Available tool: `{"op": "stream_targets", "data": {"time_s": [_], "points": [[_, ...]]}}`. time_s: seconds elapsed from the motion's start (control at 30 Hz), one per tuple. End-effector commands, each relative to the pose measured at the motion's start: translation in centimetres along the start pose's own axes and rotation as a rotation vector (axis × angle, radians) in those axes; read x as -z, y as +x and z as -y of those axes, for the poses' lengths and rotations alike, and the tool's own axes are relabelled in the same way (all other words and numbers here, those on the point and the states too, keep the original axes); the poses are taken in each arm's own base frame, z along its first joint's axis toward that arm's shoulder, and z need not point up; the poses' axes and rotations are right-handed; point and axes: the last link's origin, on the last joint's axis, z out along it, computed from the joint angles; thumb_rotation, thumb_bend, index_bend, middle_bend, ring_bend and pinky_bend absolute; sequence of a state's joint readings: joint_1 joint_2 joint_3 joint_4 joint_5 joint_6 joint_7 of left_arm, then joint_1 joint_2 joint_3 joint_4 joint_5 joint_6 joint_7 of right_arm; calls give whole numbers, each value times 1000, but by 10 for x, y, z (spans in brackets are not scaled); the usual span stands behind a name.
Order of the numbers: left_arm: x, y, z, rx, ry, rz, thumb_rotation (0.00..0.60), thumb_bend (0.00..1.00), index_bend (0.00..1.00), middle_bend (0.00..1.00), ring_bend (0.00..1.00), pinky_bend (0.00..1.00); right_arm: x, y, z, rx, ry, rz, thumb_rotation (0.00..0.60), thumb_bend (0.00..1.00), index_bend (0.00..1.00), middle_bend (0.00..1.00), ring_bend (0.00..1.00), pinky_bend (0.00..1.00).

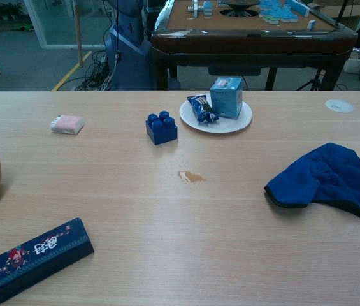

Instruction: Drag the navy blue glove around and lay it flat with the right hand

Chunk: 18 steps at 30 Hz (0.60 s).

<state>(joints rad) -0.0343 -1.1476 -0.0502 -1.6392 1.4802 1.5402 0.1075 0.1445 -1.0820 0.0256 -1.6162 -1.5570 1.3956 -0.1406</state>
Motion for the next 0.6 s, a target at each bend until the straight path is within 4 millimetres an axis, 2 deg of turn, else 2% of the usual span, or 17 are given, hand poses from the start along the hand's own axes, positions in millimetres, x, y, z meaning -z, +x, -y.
{"op": "stream_targets", "data": {"time_s": [0.03,0.37,0.6], "points": [[0,0,0,0,2,2,600,412,227,128,188,170,0,-1,0,0,0,2,600,338,340,316,293,359],[0,-1,2,0,8,1,600,411,227,128,188,170,-8,-3,4,25,4,30,600,338,340,313,292,359],[1,-1,3,3,9,-2,600,412,227,128,188,170,-31,-6,15,65,21,93,600,329,294,270,262,359]]}}
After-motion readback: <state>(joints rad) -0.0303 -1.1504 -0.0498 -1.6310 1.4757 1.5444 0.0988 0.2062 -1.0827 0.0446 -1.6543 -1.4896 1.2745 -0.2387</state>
